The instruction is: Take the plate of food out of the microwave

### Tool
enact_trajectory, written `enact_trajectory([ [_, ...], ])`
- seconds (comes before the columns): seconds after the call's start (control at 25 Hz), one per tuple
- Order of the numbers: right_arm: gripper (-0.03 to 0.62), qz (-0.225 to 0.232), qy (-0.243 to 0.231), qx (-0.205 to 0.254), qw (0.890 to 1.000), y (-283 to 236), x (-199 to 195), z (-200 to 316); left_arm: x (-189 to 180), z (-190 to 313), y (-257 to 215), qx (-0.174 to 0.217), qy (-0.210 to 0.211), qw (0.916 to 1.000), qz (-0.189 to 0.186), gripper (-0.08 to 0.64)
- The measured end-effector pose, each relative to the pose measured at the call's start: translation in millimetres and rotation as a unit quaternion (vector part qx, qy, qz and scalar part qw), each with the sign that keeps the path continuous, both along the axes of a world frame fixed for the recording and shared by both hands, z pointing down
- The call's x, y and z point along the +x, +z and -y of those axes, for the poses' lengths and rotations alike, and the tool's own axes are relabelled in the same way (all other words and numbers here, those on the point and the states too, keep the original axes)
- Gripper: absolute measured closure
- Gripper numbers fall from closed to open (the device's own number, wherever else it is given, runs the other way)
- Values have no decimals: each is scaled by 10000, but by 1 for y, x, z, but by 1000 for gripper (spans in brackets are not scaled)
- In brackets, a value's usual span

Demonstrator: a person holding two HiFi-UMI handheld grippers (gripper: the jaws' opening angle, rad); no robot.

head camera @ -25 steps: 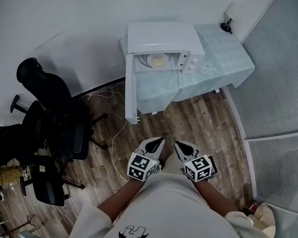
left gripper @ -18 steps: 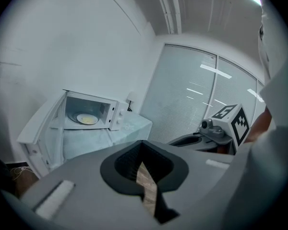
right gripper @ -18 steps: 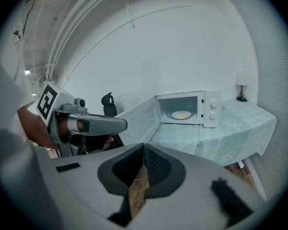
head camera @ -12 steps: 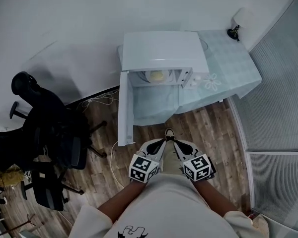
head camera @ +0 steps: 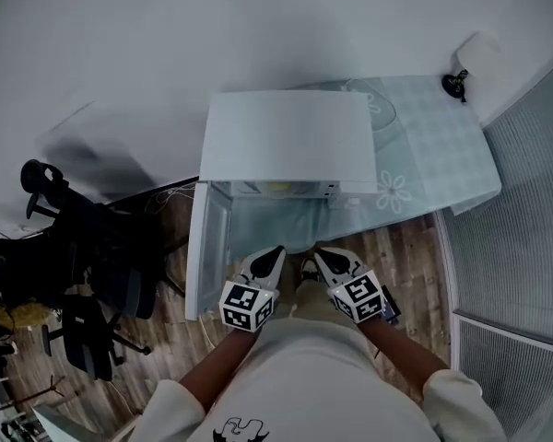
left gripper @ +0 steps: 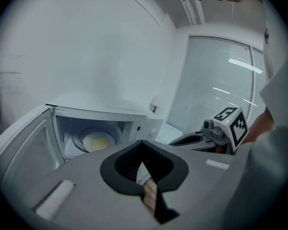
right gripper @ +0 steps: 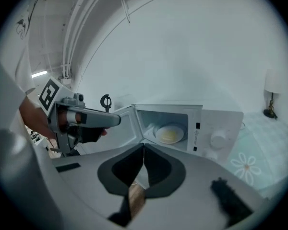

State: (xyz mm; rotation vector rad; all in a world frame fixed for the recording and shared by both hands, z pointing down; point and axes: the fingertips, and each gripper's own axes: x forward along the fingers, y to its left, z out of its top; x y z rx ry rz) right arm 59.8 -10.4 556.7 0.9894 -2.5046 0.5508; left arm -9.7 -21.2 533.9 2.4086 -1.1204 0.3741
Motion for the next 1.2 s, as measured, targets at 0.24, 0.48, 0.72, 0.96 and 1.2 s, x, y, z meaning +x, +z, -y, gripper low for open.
enact_trajectory([
  [0.24, 578, 190, -44, -85, 9998, 1, -5, 30, 0, 32, 5, -107, -137, 9997, 174, 557],
  [0.48, 578, 467, 207, -417, 9978, 8, -16, 35, -7, 49, 19, -330, -146, 9990, 270, 557],
  [0.72, 578, 305, 195, -531, 9979, 27, -24, 53, -19, 70, 29, -381, -202, 9986, 302, 557],
  [0.96, 578, 192, 329, -588, 9975, 47, -39, 92, -26, 98, 41, -238, -197, 9991, 308, 557],
  [1.2, 578, -36, 483, -828, 9954, 95, -52, 117, -31, 125, 82, -450, -311, 9979, 334, 557],
])
